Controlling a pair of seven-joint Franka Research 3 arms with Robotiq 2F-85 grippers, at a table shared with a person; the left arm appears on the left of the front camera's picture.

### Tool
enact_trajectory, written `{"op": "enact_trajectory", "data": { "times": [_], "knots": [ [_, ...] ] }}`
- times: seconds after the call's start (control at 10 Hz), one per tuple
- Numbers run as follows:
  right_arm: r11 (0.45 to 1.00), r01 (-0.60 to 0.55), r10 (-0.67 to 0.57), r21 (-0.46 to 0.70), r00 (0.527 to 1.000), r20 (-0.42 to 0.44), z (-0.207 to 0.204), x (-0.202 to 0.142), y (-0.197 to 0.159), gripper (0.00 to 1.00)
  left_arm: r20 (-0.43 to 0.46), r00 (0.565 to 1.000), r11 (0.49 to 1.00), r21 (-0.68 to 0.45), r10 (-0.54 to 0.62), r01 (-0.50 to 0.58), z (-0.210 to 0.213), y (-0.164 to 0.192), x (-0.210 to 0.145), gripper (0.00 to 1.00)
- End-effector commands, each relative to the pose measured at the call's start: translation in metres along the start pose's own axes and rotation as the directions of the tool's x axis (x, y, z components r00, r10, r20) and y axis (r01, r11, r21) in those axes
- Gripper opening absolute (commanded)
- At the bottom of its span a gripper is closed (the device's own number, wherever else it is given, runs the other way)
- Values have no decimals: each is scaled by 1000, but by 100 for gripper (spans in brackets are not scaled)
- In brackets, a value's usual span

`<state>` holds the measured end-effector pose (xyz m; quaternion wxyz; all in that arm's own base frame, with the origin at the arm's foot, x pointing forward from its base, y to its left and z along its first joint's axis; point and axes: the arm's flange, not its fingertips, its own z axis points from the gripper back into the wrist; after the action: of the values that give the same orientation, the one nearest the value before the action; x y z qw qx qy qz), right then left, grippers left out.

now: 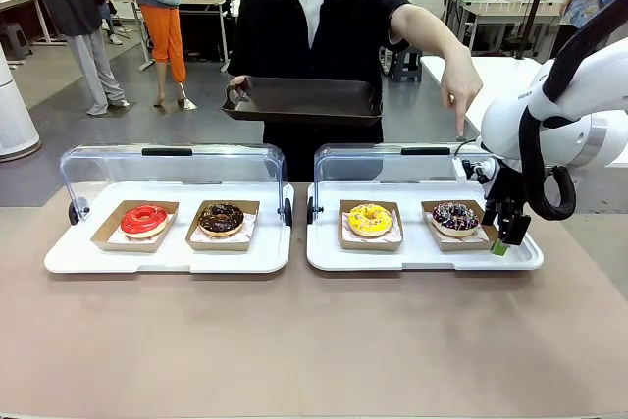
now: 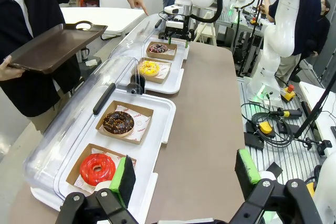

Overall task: Provide the desired donut to the person.
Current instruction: Pick up and lift the Paper togo box containing the Donut pointed at by the person.

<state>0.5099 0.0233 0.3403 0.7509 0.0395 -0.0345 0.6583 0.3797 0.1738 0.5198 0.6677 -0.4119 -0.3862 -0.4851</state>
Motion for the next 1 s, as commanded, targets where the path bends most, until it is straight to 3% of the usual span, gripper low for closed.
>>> {"op": "enact_trajectory", "data": {
  "times": [0.0, 0.4, 0.5, 0.6, 0.7, 0.9],
  "knots": [
    [1000, 2, -2, 7, 1000, 29, -9, -1, -9, 100, 17, 1000, 1000, -2, -12, 12, 1, -1, 1, 100],
    [1000, -14, 14, 16, 1000, 22, -16, 1, -11, 98, 17, 1000, 1000, -2, -12, 12, 1, -1, 1, 100],
    [1000, -22, 22, 10, 1000, 22, -16, 1, -11, 41, 17, 1000, 1000, -2, -12, 12, 1, -1, 1, 100],
    [1000, -25, 25, 9, 999, 21, -16, 1, -11, 39, 17, 1000, 1000, -2, -12, 12, 1, -1, 1, 100],
    [1000, -25, 24, 9, 999, 22, -17, 1, -11, 0, 17, 1000, 1000, -2, -12, 12, 1, -1, 1, 100],
    [1000, -25, 25, 9, 999, 23, -17, 1, -11, 0, 17, 1000, 1000, -2, -12, 12, 1, -1, 1, 100]
  ]
}}
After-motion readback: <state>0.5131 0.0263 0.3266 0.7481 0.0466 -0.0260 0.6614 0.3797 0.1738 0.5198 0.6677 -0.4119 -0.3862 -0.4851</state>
